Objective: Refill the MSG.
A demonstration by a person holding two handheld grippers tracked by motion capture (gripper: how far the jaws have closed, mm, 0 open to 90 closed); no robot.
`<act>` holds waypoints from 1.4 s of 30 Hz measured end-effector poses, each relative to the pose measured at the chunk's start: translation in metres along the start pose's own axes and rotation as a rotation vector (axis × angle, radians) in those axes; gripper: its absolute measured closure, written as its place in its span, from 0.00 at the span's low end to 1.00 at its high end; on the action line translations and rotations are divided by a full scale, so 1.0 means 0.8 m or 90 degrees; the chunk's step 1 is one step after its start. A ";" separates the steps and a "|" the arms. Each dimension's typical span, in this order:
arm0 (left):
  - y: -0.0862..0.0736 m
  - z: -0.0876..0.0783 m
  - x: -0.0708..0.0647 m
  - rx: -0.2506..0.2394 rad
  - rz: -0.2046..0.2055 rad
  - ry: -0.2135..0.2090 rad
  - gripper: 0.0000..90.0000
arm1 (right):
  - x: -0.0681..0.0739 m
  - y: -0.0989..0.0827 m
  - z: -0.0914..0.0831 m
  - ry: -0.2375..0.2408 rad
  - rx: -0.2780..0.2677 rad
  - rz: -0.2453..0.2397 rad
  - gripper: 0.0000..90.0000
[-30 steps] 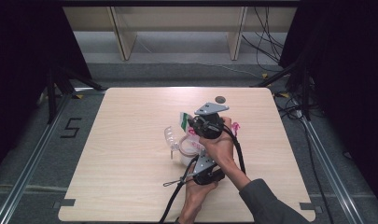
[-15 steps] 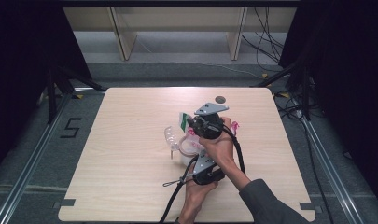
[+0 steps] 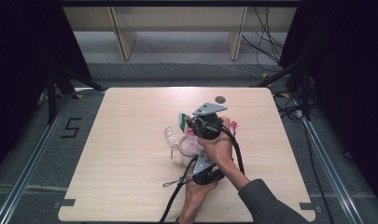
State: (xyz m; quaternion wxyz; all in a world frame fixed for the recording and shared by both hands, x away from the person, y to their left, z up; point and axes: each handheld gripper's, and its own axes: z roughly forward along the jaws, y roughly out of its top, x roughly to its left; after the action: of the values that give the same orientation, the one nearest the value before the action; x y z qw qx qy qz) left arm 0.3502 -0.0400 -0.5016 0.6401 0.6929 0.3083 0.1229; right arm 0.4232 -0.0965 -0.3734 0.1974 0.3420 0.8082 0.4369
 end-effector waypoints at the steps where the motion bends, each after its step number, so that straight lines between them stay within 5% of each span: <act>1: 0.000 -0.001 0.000 0.004 0.001 0.004 0.84 | -0.002 0.001 -0.001 0.003 0.003 -0.005 0.99; 29: 0.000 -0.002 0.003 -0.014 -0.007 -0.001 0.84 | 0.005 0.003 0.006 -0.002 0.009 -0.014 0.99; 31: 0.001 -0.004 0.003 -0.001 -0.006 0.009 0.84 | 0.003 0.004 0.007 0.002 0.008 -0.038 0.99; 32: -0.001 -0.002 0.005 -0.019 -0.011 -0.004 0.84 | 0.004 0.005 0.006 -0.001 0.012 -0.023 0.99; 42: 0.002 -0.006 0.006 -0.004 -0.008 0.010 0.84 | 0.007 0.006 0.010 -0.004 0.018 -0.033 0.99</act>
State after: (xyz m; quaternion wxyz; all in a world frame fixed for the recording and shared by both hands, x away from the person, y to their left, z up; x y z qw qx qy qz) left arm 0.3516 -0.0336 -0.5003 0.6406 0.6881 0.3170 0.1253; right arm 0.4261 -0.0859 -0.3741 0.2061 0.3254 0.8222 0.4190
